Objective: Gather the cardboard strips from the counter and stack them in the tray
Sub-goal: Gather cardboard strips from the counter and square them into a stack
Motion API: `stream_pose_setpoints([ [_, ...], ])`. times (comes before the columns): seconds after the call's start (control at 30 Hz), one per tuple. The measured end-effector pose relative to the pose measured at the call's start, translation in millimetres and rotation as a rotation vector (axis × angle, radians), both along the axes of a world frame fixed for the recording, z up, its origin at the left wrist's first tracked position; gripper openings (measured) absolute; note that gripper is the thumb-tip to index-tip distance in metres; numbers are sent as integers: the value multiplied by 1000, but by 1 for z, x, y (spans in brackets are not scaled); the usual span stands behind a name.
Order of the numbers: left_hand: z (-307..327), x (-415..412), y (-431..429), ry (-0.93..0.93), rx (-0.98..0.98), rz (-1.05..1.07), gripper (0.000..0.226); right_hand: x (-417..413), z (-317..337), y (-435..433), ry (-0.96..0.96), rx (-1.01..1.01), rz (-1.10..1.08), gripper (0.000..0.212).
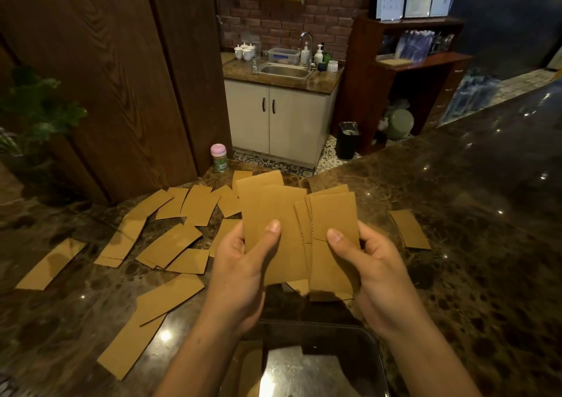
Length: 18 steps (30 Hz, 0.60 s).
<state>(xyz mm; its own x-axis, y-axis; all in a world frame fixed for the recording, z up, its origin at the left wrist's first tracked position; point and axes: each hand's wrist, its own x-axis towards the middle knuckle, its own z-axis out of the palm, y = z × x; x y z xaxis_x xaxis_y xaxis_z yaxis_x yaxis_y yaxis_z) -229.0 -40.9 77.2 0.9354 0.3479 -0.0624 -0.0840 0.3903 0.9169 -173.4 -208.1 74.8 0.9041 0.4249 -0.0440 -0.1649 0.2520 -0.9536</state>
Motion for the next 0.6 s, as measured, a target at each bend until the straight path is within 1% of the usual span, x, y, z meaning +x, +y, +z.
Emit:
stream_pose_setpoints([
  [0.13,-2,0,2,-33,17,23,34,-5,0,6,-5,25,15,41],
  [0.23,-2,0,1,-51,14,38,43,-5,1,10,-32,24,6,36],
  [0.4,-4,-3,2,-55,51,26,37,-6,4,11,-19,58,-89,30],
  [0.53,-5,-6,0,-43,72,11,34,-5,2,10,-21,83,-142,34],
  [0.6,-4,-6,-2,-30,82,25,33,-5,5,10,-75,87,-137,34],
])
